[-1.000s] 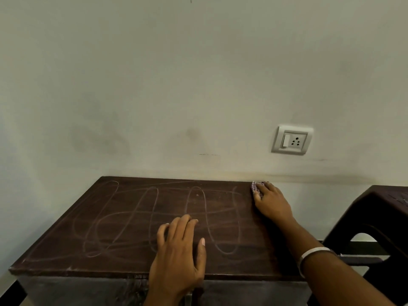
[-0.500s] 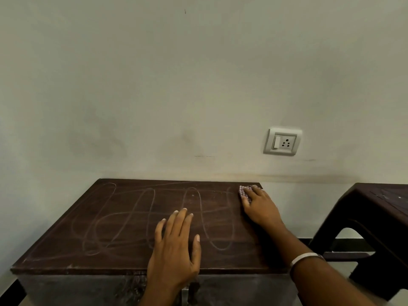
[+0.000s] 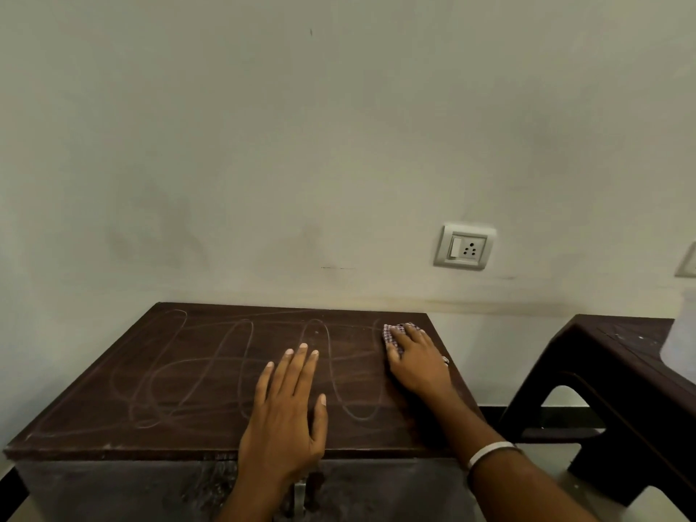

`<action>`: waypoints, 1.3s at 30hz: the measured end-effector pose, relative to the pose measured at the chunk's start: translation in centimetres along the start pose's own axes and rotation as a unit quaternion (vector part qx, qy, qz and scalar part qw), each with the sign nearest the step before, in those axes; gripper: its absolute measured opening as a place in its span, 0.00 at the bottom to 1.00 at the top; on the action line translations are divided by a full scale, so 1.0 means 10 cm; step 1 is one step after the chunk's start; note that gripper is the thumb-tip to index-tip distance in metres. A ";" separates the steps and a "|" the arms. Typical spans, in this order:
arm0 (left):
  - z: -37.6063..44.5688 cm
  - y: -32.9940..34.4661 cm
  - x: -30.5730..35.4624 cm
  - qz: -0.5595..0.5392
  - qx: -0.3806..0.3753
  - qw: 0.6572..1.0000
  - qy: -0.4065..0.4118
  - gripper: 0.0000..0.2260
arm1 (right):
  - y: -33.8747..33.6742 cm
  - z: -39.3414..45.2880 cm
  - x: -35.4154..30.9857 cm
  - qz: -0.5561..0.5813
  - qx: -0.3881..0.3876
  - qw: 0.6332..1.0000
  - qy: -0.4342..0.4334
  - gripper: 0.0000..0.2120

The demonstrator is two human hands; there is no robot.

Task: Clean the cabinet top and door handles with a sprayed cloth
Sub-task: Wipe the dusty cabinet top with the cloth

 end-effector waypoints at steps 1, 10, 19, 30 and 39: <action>0.00 0.00 0.00 0.000 -0.001 1.000 -0.002 0.28 | -0.01 -0.01 0.04 0.007 -0.003 1.000 0.004 0.24; 0.01 0.00 0.01 0.009 0.007 1.000 0.002 0.27 | -0.06 -0.04 0.34 -0.013 0.026 0.997 0.070 0.24; 0.00 -0.02 0.00 0.007 0.018 1.000 0.002 0.27 | -0.06 -0.28 -0.01 -0.003 0.016 1.000 0.005 0.24; 0.01 0.00 0.01 0.010 0.017 1.000 0.005 0.27 | -0.17 -0.45 0.34 -0.019 0.039 0.996 0.076 0.24; 0.01 -0.03 0.01 0.005 0.016 1.000 0.007 0.27 | -0.14 -0.72 0.08 0.008 0.046 0.999 0.022 0.24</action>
Point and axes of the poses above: each hand's wrist, its own z-axis towards the middle knuckle, its own y-axis out of the palm, x = y × z, the point moved 3 cm from there along z, towards the middle knuckle, and after that the axes turned 6 degrees about -z, right-handed, at the moved point
